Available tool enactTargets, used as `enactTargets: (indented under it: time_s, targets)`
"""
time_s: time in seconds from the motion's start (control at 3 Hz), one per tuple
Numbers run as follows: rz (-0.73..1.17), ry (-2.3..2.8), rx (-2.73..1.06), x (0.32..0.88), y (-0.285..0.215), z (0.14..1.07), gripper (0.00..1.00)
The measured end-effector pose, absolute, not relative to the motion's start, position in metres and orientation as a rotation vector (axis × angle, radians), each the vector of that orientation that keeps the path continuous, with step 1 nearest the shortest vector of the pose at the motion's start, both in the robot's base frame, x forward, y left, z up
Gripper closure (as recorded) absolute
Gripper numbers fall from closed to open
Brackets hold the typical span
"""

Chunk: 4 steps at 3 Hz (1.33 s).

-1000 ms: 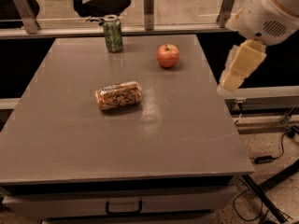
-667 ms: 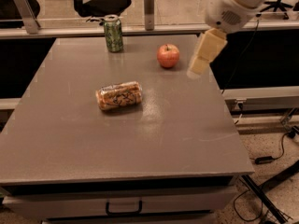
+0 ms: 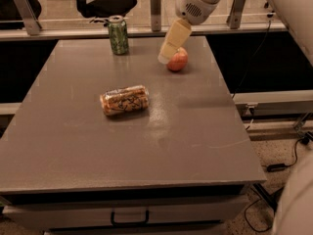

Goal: Knock green can over

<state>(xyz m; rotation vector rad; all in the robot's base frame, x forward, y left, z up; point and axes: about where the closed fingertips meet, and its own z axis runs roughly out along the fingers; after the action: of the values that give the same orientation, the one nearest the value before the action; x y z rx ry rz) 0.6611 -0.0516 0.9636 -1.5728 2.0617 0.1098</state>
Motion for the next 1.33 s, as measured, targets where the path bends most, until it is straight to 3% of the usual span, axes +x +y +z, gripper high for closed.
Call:
enactTargets:
  time_s: [0.67,1.33]
  targets:
    - [0.292,2.114,-1.339,0.730,-0.004,0.944,0.00]
    - [0.272,2.063,-1.140,0.776,0.038,0.930,0.00]
